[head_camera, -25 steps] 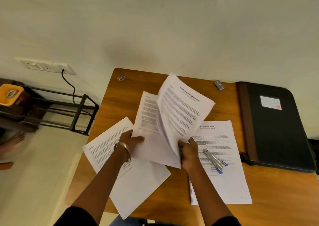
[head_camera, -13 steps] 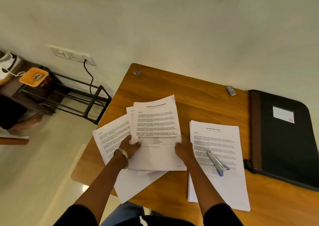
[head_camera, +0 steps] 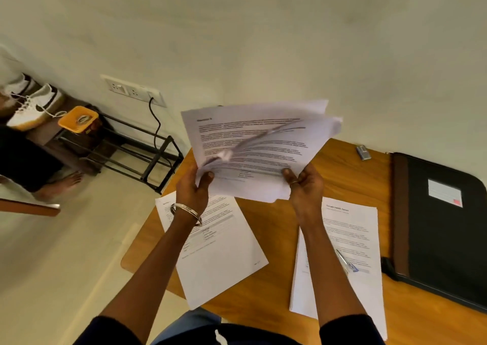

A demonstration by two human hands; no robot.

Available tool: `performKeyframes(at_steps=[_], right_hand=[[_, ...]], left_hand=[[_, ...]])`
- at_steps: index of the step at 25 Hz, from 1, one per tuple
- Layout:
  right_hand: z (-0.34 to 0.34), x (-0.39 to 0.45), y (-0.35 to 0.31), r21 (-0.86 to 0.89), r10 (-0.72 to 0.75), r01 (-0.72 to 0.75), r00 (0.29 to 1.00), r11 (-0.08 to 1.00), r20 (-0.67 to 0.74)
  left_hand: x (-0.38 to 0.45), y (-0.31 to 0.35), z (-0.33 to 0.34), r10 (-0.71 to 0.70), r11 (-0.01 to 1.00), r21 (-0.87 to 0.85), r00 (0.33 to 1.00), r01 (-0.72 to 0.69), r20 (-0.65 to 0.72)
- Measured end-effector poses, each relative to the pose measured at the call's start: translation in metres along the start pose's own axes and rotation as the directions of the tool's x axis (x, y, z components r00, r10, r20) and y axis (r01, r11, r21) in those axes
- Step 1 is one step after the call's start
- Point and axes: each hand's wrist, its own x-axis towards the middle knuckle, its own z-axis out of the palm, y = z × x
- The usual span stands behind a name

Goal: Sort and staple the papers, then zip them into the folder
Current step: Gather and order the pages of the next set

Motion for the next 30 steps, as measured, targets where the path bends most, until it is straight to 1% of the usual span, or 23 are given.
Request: performKeyframes(at_steps=[1, 2, 3, 6, 8, 11, 13, 15, 17, 18, 20, 22, 23, 24, 25, 27, 28, 30], right_hand=[[0.006, -0.004, -0.002, -0.042, -0.041, 0.041, 0.999, 0.998, -0.021], [0.011, -0.01, 0.0, -0.092, -0.061, 0.058, 0.998, 0.994, -0.026], [0.014, -0.016, 0.008, -0.159, -0.052, 0.05, 0.999, 0.986, -0.013], [0.014, -0.035, 0.04, -0.364, 0.006, 0.031, 0.995, 0.931, 0.1], [0.014, -0.041, 0.046, -0.442, 0.001, 0.052, 0.993, 0.895, 0.12], [0.019, -0.045, 0.036, -0.467, -0.031, 0.064, 0.996, 0.882, 0.078], [0.022, -0.047, 0.031, -0.452, -0.039, 0.061, 0.998, 0.89, 0.059], [0.026, -0.048, 0.033, -0.429, -0.011, 0.028, 0.999, 0.903, 0.042], [0.028, -0.045, 0.034, -0.429, -0.033, 0.013, 0.999, 0.903, -0.039], [0.027, -0.04, 0.036, -0.41, -0.061, 0.014, 0.993, 0.912, -0.101], [0.02, -0.025, 0.042, -0.348, -0.061, -0.01, 0.979, 0.937, -0.194], [0.014, -0.014, 0.043, -0.267, 0.001, -0.068, 0.97, 0.961, -0.242], [0.012, -0.011, 0.045, -0.233, 0.052, -0.115, 0.964, 0.966, -0.26], [0.012, -0.011, 0.047, -0.197, 0.133, -0.19, 0.954, 0.962, -0.269], [0.012, -0.013, 0.051, -0.133, 0.206, -0.244, 0.947, 0.961, -0.247], [0.014, -0.018, 0.057, 0.01, 0.325, -0.329, 0.927, 0.944, -0.189], [0.018, -0.023, 0.055, 0.086, 0.388, -0.378, 0.906, 0.922, -0.168], [0.023, -0.028, 0.052, 0.273, 0.528, -0.489, 0.845, 0.828, -0.087]], left_hand=[[-0.005, 0.001, 0.003, -0.019, 1.0, 0.015, 0.996, 0.02, -0.088], [-0.011, -0.002, 0.007, -0.039, 0.999, 0.013, 0.99, 0.041, -0.137], [-0.018, -0.007, 0.011, -0.058, 0.998, 0.011, 0.986, 0.06, -0.156], [-0.037, -0.029, 0.018, -0.163, 0.984, 0.045, 0.977, 0.171, -0.136], [-0.042, -0.035, 0.02, -0.236, 0.967, 0.062, 0.961, 0.247, -0.144], [-0.038, -0.028, 0.023, -0.255, 0.964, 0.028, 0.951, 0.264, -0.177], [-0.037, -0.026, 0.026, -0.261, 0.964, 0.0, 0.951, 0.264, -0.165], [-0.04, -0.029, 0.027, -0.293, 0.955, 0.023, 0.952, 0.296, -0.092], [-0.044, -0.033, 0.024, -0.286, 0.957, 0.048, 0.958, 0.286, -0.002], [-0.044, -0.035, 0.02, -0.25, 0.968, 0.04, 0.967, 0.249, 0.04], [-0.038, -0.039, 0.008, -0.203, 0.979, 0.025, 0.974, 0.202, 0.098], [-0.034, -0.052, -0.01, -0.25, 0.968, 0.06, 0.962, 0.245, 0.112], [-0.034, -0.065, -0.02, -0.3, 0.953, 0.079, 0.95, 0.294, 0.082], [-0.038, -0.079, -0.03, -0.382, 0.919, 0.123, 0.923, 0.375, 0.039], [-0.043, -0.094, -0.039, -0.47, 0.871, 0.158, 0.883, 0.465, -0.007], [-0.055, -0.113, -0.054, -0.622, 0.744, 0.243, 0.778, 0.623, -0.089], [-0.059, -0.116, -0.059, -0.658, 0.695, 0.275, 0.742, 0.664, -0.127], [-0.065, -0.118, -0.066, -0.719, 0.623, 0.286, 0.677, 0.728, -0.155]])
